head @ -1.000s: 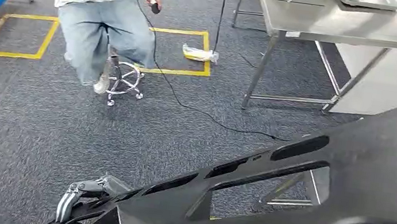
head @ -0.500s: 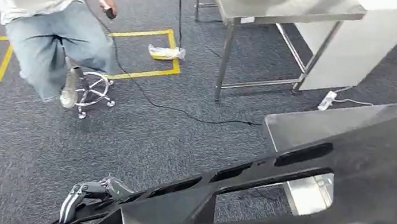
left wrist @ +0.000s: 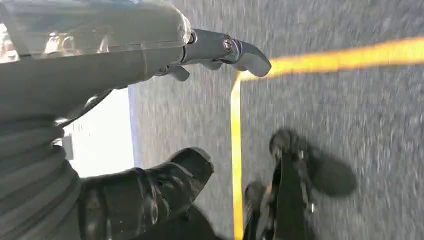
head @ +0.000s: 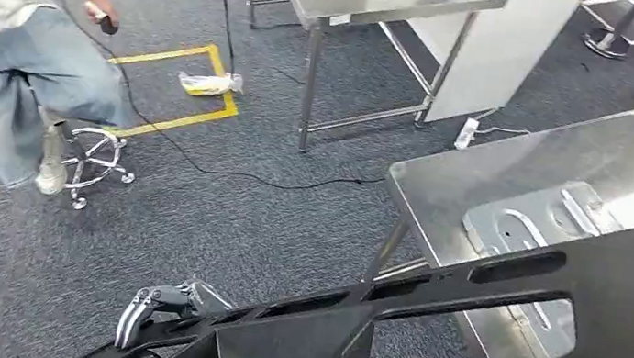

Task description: Take the parts from the cabinet and place them on the table.

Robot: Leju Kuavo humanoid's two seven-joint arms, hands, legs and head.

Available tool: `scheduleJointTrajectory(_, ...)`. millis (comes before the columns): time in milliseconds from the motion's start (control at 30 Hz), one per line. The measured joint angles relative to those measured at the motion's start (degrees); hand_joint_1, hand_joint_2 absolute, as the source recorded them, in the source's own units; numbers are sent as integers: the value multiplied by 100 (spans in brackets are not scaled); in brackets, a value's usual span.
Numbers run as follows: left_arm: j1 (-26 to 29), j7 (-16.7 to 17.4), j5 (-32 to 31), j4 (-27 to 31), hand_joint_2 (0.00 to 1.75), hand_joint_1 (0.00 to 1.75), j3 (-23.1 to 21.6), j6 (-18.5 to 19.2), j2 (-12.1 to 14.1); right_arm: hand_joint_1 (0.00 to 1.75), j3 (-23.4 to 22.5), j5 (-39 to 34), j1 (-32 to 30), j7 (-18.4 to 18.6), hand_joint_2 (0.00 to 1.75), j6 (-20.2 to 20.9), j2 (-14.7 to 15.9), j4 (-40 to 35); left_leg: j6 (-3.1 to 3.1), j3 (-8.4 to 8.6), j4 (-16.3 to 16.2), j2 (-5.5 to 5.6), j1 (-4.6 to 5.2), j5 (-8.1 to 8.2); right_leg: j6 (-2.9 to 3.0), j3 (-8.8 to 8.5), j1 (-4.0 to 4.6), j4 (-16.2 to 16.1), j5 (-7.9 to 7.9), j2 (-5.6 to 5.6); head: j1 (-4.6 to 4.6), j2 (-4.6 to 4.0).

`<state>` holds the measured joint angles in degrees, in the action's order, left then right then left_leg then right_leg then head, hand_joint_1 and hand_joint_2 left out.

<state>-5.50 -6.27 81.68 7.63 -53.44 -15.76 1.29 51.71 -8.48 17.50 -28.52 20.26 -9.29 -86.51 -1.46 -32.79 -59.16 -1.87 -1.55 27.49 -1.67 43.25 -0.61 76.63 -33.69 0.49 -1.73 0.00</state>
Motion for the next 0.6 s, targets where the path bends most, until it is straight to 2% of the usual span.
scheduleJointTrajectory(33,-3,2,0,0,175,0,-5,0,0,175,-13,0,-18,9,175,-2,15,0,2,9,0,-80,6,8,0,-62,-8,-131,152,-15,0,0)
scheduleJointTrajectory(67,-9,2,0,0,175,0,-9,0,0,175,-24,0,-20,18,175,-7,18,0,6,20,0,-137,11,16,13,-239,-9,-463,362,-39,0,0)
scheduleJointTrajectory(100,-15,2,0,0,175,0,-15,6,-2,175,-50,11,-20,29,175,-11,18,0,20,41,0,-194,14,26,42,-517,-3,-983,606,-104,0,0)
scheduleJointTrajectory(133,-25,2,2,0,175,0,-24,17,-4,175,-70,15,-18,31,175,-13,18,-7,39,65,1,-233,18,38,96,-796,26,-1481,787,-293,0,0)
scheduleJointTrajectory(167,-30,2,2,0,175,0,-41,31,-11,175,-90,15,-15,42,175,-22,18,-11,63,76,3,-279,39,52,163,-875,111,-1669,679,-539,2,0)
scheduleJointTrajectory(233,-39,2,2,0,175,0,-81,48,-11,175,-114,15,-15,50,175,-42,15,-11,133,97,6,-378,49,70,189,-852,139,-1701,729,-410,2,0)
scheduleJointTrajectory(300,-54,2,0,0,175,0,-99,61,-11,175,-157,17,-16,70,175,-83,15,-11,208,160,63,-505,47,66,257,-851,142,-1747,753,-268,2,0)
scheduleJointTrajectory(333,-61,2,0,0,175,0,-101,68,-9,175,-175,17,-25,77,175,-85,11,-9,239,154,24,-423,16,129,292,-923,42,-1835,811,-207,0,0)
scheduleJointTrajectory(367,-61,-2,0,0,175,0,-105,66,-4,175,-186,17,-14,81,175,-85,11,-9,256,95,-147,-141,16,262,326,-936,44,-1866,830,-150,0,0)
scheduleJointTrajectory(400,-55,-2,0,0,175,0,-107,68,-7,175,-188,17,-7,88,175,-85,2,-9,264,-61,-476,27,11,475,352,-928,39,-1865,844,-112,11,0)
scheduleJointTrajectory(433,-50,-2,-2,0,175,0,-107,66,-7,175,-190,17,-10,88,175,-85,0,-9,280,-262,-897,107,11,681,356,-923,42,-1861,843,-45,9,0)
scheduleJointTrajectory(467,-46,2,0,0,175,0,-107,66,-7,175,-190,17,-23,96,175,-83,2,4,297,-495,-1364,136,11,857,361,-919,50,-1855,841,29,4,0)
scheduleJointTrajectory(500,-44,2,0,0,175,0,-107,66,-7,175,-192,17,-30,109,175,-83,2,22,306,-642,-1634,139,12,888,365,-914,57,-1841,839,105,7,0)
scheduleJointTrajectory(533,-34,2,0,0,175,0,-109,66,-7,175,-197,22,-30,123,175,-87,2,33,313,-667,-1637,139,9,778,366,-913,55,-1819,834,185,7,0)
scheduleJointTrajectory(567,-31,2,0,0,175,0,-109,66,-4,175,-205,24,-30,131,175,-96,2,48,310,-559,-1355,144,6,535,358,-913,47,-1793,821,273,9,0)
scheduleJointTrajectory(600,-32,2,-2,0,175,0,-112,66,-4,175,-214,24,-30,144,175,-101,0,55,311,-373,-912,173,-4,258,335,-913,39,-1760,805,355,7,0)
